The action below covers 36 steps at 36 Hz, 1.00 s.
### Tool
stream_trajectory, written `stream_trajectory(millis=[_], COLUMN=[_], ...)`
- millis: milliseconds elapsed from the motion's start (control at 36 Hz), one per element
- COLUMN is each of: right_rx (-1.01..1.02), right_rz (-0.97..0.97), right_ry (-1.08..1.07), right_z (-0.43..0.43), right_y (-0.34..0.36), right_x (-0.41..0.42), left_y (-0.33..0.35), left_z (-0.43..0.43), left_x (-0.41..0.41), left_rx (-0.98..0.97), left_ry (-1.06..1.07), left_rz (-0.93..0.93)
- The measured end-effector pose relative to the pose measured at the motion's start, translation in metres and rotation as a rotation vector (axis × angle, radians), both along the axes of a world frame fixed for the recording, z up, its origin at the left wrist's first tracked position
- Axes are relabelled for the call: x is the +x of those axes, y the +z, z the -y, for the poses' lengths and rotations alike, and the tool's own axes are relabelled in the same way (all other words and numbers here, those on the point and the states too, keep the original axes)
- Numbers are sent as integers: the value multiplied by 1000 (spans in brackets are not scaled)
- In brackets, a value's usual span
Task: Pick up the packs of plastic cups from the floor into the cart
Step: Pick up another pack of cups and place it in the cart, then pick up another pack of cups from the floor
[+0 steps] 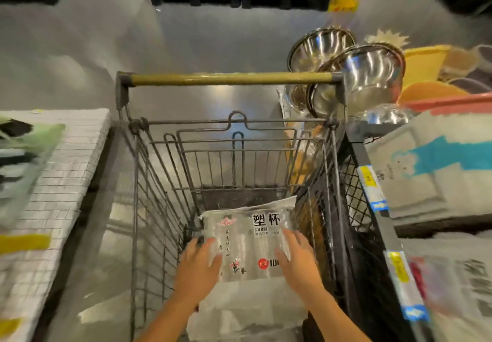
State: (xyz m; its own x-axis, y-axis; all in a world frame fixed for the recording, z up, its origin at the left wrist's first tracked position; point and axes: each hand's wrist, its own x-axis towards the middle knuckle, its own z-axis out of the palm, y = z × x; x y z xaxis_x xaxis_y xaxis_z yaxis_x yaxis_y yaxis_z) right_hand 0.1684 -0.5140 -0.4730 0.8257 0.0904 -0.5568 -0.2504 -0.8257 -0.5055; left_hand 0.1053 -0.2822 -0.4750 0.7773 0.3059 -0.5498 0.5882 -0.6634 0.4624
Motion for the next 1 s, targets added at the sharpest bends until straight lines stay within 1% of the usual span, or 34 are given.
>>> stream_trajectory(millis=[111,222,306,389,500,611,694,778,889,944,1000], right_rx=[-108,-140,-141,-142,-114,-72,-34,39,137,182,176], right_rz=[150,186,238,340,448,543,601,608,648,669,681], right_ry=[160,319,407,485,596,701,763,856,958,1062,1182], right_z=[-21,-49,-76,-104,-148,-199,-237,-277,-331,-362,-392], right_y=[59,130,192,246,308,363,390,413,428,428,433], right_x=[17,16,-4,-35,-92,-164,-225,-287,-367,-402,-439], left_y=[74,155,212,257,311,356,379,390,409,415,417], left_z=[-18,-39,-59,-86,-123,-160,-188,-218,-246,-254,-263], left_x=[10,-1,-31,-74,-150,-243,-315,-387,-485,-536,-587], left_rx=[59,99,126,208,314,409,448,419,438,435,441], left_ry=[-56,-68,-42,-59,-31,52,120,206,349,428,517], left_rz=[195,360,430,473,500,574,545,510,487,465,451])
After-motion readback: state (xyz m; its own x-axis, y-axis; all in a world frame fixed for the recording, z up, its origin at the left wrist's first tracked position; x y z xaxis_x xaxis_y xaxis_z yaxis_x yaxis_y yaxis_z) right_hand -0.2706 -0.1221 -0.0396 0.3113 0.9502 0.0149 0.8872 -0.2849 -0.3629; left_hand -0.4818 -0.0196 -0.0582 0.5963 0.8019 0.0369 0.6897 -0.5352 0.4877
